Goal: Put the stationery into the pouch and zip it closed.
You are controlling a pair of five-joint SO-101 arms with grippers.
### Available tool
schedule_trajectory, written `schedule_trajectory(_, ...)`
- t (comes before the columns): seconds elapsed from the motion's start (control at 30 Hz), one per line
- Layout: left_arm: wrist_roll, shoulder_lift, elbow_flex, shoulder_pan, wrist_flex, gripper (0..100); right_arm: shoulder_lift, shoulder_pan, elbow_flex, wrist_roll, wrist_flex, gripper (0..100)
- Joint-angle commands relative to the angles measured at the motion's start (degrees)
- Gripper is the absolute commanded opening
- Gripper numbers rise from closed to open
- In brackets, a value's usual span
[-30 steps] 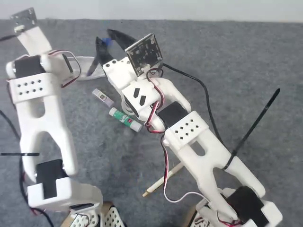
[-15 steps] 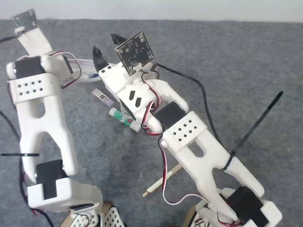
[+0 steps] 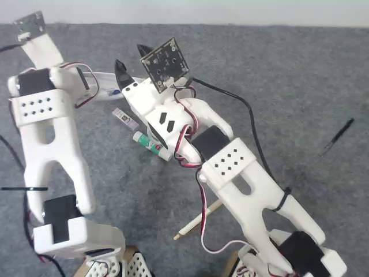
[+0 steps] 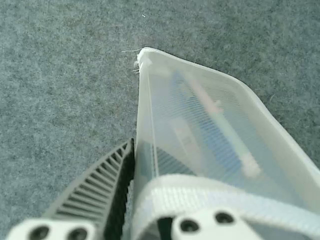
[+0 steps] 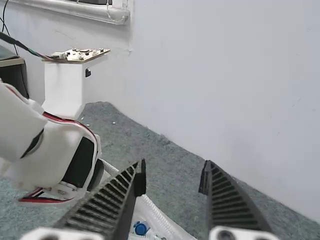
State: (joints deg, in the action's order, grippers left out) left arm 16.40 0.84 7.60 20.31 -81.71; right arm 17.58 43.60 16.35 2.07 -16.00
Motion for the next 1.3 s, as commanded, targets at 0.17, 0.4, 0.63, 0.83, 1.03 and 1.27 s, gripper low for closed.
schedule_trajectory(0.17, 0.7, -0.53, 0.4, -0.35, 1.67, 1, 4.35, 0.48, -3.96, 0.35, -1.63, 16.6)
schedule_trajectory(0.4, 0.7, -0.53, 0.4, -0.35, 1.67, 1, 4.35, 0.22, -11.08, -4.4, -23.87, 16.6)
schedule_trajectory(0.63, 0.7, -0.44, 0.4, -0.44, 1.67, 1, 4.97, -2.07, -11.43, -12.84, -38.99, 16.6)
schedule_trajectory(0.83, 0.7, -0.44, 0.31, -0.26, 1.67, 1, 8.57, -6.73, -9.67, -19.43, -49.1, 16.6)
schedule_trajectory(1.03, 0.62, -0.44, 0.31, -0.26, 1.67, 1, 12.0, -10.24, -3.08, -21.1, -55.78, 16.8)
schedule_trajectory(1.27, 0.62, -0.44, 0.31, -0.26, 1.67, 1, 16.48, -15.25, 10.73, -20.92, -56.13, 16.9)
